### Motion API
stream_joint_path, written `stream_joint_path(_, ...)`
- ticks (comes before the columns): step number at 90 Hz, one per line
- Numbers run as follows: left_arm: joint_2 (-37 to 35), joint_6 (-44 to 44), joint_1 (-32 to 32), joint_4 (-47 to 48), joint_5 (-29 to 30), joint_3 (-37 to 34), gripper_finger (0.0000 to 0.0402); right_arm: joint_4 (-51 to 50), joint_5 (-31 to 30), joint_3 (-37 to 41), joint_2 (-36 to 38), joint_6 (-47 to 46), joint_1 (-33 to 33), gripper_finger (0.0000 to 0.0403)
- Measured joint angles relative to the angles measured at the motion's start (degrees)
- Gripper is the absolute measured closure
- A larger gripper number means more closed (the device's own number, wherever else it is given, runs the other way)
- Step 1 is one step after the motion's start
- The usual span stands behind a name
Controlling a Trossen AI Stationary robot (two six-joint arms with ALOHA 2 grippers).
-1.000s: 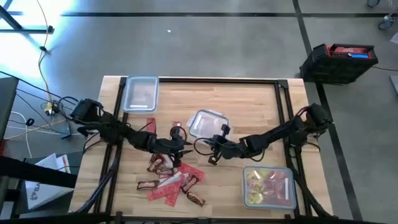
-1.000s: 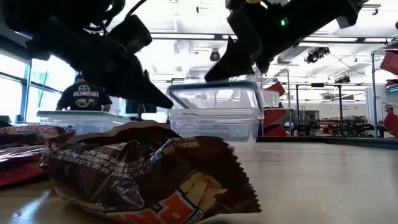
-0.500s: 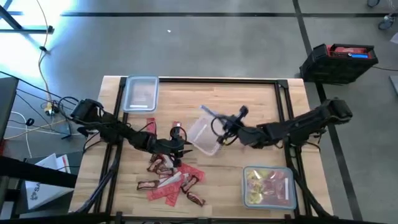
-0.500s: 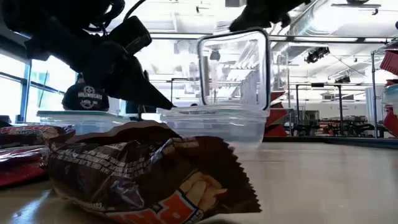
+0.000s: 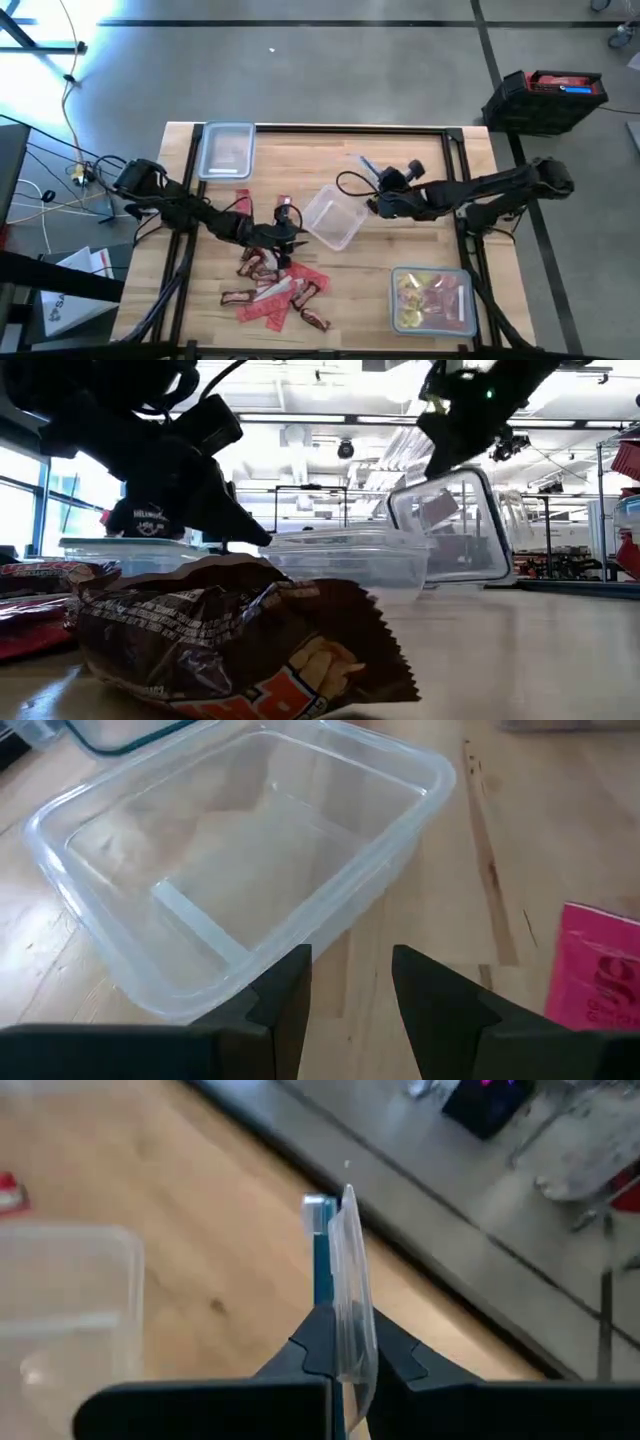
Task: Sort candy
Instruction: Open the transparent bin, then put the strawberry red into the upper middle transparent bin
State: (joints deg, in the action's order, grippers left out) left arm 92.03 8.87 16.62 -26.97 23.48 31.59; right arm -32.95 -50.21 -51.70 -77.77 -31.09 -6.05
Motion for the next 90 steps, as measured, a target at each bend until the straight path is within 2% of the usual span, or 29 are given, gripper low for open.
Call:
stream_joint_path(16, 0.0, 0.56, -0.32, -0.01, 0.02, 0.0, 0.0275, 2.1, 5.09, 0.0, -4.54, 0.04, 1.29, 0.0403)
stream_joint_path(25, 0.0, 0.56, -0.35, 0.09, -0.25, 0.0, 0.0275, 1.49, 5.94, 0.0, -7.21, -1.84, 3.0, 0.0403)
stream_joint_path(41, 0.0, 0.62, -0.37, 0.13, -0.28, 0.0, 0.0275, -1.4, 11.0, 0.02, -11.14, -6.41, 9.13, 0.0399)
stream_joint_path(51, 0.0, 1.04, -0.37, 0.17, -0.31, 0.0, 0.0275, -3.12, 11.53, 0.02, -13.43, -6.07, 13.1, 0.0391)
stream_joint_path(73, 0.0, 1.06, -0.37, 0.11, -0.34, 0.0, 0.0275, -0.52, 11.36, 0.02, -16.7, 3.8, 21.71, 0.0358)
stream_joint_path(90, 0.0, 1.05, -0.37, 0.11, -0.25, 0.0, 0.0275, 3.37, 11.46, 0.02, -17.54, 10.32, 27.55, 0.0311)
